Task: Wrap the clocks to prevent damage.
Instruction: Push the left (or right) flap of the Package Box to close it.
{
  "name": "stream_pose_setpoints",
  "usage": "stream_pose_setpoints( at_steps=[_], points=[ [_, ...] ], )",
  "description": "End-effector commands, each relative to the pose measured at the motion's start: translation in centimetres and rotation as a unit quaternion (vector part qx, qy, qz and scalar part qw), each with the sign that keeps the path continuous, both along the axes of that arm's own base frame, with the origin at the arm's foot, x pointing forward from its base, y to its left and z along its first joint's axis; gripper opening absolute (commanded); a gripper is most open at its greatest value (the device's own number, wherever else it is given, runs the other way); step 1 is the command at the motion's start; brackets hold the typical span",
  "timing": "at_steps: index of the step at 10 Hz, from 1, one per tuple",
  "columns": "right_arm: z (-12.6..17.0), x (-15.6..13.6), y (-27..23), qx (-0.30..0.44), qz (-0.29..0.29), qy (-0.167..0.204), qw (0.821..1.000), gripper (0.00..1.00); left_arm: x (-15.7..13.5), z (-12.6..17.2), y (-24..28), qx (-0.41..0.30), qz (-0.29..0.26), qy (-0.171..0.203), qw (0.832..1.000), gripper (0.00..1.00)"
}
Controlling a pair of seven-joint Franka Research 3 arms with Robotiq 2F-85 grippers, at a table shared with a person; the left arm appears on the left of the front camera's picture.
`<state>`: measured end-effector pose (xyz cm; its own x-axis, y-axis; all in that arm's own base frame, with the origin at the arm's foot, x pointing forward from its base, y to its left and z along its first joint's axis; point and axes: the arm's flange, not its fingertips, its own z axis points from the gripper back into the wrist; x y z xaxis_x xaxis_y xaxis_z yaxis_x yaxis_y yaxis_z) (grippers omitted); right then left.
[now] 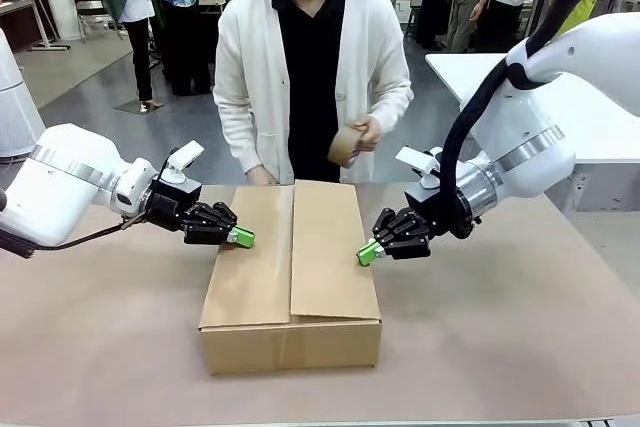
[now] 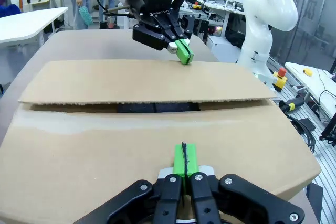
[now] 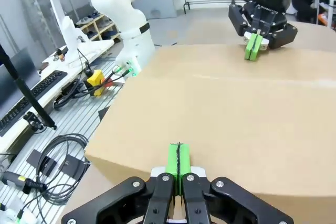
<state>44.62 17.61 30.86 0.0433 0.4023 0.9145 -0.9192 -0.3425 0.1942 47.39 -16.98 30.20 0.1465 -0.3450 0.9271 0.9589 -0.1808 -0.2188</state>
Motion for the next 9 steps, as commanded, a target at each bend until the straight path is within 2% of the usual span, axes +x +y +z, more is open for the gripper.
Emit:
stream_pose_setpoints(
  at_steps=[1, 4, 9],
  points=[
    [-0.8, 1.0, 1.9, -0.006, -0.018, 0.001, 1.000, 0.01, -0.1, -0.4, 0.0, 0.004, 0.002, -0.001, 1.000, 0.00],
    [-1.2, 1.5, 2.0, -0.013, -0.030, -0.003, 0.999, 0.01, -0.1, -0.4, 0.0, 0.004, 0.002, -0.001, 1.000, 0.00],
    [-1.5, 3.8, 1.8, -0.016, -0.036, -0.042, 0.998, 0.01, -0.1, -0.4, 0.0, 0.004, 0.002, -0.001, 1.000, 0.00]
  ],
)
